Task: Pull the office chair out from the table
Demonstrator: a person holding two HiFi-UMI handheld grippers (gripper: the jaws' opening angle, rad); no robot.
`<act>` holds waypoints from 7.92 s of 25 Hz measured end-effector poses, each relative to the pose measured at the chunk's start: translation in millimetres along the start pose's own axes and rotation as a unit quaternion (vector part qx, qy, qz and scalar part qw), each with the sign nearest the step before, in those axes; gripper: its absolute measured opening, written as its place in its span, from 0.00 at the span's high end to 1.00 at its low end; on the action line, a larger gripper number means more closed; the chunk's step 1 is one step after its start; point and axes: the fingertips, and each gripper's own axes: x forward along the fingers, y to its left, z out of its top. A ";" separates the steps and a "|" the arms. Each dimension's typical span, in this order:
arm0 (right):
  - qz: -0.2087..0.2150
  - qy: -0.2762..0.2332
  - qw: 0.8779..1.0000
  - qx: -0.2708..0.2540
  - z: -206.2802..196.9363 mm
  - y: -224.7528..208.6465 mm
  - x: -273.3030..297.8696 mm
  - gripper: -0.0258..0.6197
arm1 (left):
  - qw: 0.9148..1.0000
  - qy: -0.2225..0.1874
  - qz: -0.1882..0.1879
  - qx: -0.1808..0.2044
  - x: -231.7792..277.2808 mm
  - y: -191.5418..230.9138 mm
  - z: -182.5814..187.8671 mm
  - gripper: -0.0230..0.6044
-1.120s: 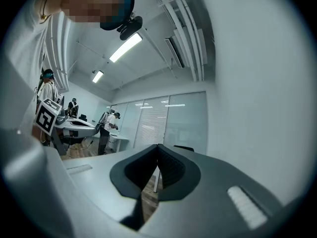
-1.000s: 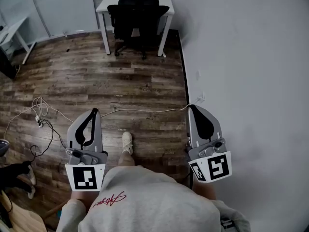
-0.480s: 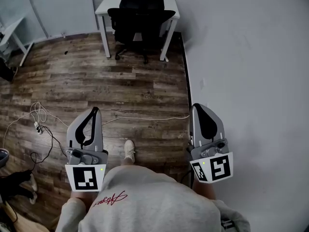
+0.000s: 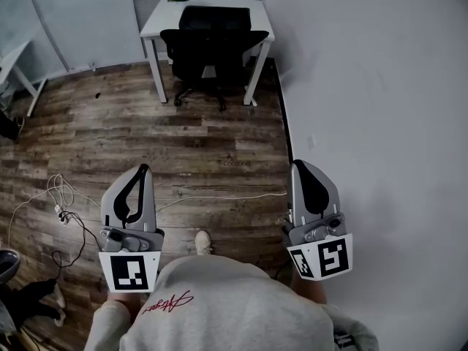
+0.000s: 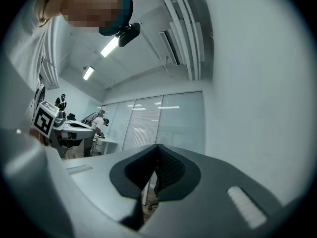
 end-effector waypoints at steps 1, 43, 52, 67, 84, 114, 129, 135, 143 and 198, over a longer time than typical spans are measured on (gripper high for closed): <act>-0.002 0.000 1.000 -0.001 -0.8 -0.8 7.0 0.96 | 1.000 -0.002 -0.002 0.001 6.7 4.8 -1.2 0.96; 0.001 0.006 1.000 -0.008 -32.8 -66.9 133.1 0.96 | 1.000 0.006 -0.011 -0.014 150.1 39.1 -34.2 0.96; 0.017 0.006 1.000 -0.012 -44.0 -122.0 188.4 0.96 | 1.000 0.008 0.002 -0.014 225.5 38.6 -38.1 0.96; 0.055 -0.011 0.998 -0.002 -57.9 -183.6 248.2 0.96 | 0.999 0.024 0.039 0.013 290.1 31.1 -37.6 0.96; 0.046 -0.009 0.999 -0.009 -69.4 -205.2 305.0 0.96 | 0.999 0.003 0.043 0.015 353.2 68.7 -44.9 0.96; 0.014 -0.008 1.000 -0.020 -91.9 -250.0 500.1 0.96 | 1.000 -0.006 0.017 0.007 531.8 181.5 -89.3 0.96; -0.005 -0.014 1.000 -0.016 -109.3 -265.9 603.5 0.96 | 1.000 -0.008 0.006 0.012 618.8 246.8 -112.8 0.96; -0.022 -0.005 1.000 -0.014 -119.4 -276.0 630.7 0.96 | 1.000 -0.003 -0.008 0.015 652.0 262.9 -125.0 0.96; -0.024 0.010 1.000 -0.005 -131.9 -284.2 643.2 0.96 | 1.000 0.010 -0.014 -0.001 669.5 264.0 -137.4 0.96; 0.246 0.102 0.961 -0.080 -236.8 -267.7 666.5 0.74 | 0.956 0.164 -0.228 0.089 689.8 166.8 -240.3 0.67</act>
